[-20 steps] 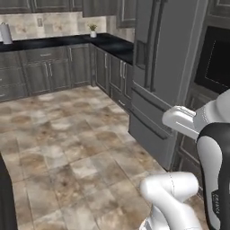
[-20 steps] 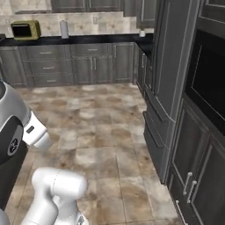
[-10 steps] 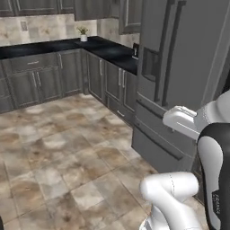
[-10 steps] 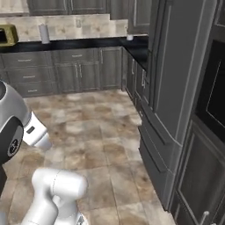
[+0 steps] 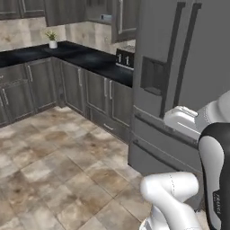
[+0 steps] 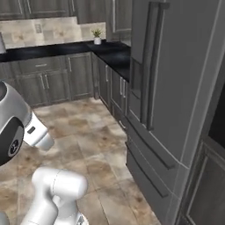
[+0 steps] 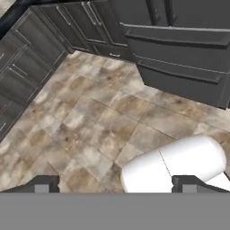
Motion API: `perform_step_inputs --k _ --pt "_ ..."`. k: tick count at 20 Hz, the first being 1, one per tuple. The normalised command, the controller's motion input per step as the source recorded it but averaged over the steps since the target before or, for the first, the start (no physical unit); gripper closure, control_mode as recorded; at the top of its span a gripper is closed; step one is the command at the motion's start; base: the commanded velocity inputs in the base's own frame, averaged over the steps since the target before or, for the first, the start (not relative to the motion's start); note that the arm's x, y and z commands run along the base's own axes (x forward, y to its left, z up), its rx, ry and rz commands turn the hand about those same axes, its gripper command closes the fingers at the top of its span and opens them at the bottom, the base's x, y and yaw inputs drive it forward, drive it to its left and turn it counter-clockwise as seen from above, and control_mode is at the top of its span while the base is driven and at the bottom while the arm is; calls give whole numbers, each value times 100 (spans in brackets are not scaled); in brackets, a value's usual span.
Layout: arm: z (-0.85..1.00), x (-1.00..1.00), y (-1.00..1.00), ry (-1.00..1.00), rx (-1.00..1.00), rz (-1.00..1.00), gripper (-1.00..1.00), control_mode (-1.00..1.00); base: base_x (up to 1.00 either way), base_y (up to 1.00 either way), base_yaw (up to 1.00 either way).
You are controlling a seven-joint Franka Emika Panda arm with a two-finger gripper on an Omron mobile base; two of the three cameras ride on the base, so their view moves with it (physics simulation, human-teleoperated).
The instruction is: Retrieve the tupperware and aluminum foil from the cabinet and place them on the dining counter near the plate with mushroom and lemon to prepare for storing leftovers.
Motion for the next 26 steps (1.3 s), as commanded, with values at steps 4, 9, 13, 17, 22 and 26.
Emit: perform_step_inputs --k 4,9,13,17,22,26 --pt "0 0 0 0 0 0 -100 100 100 94 -46" --pt "0 0 0 0 0 0 -100 100 100 100 -46" --pt "0 0 0 0 0 0 -100 100 100 100 -39" --pt "0 0 0 0 0 0 -100 100 100 100 -37" --pt "0 0 0 0 0 0 -100 100 100 100 -36" --pt "0 0 0 0 0 0 -100 100 97 100 -36"
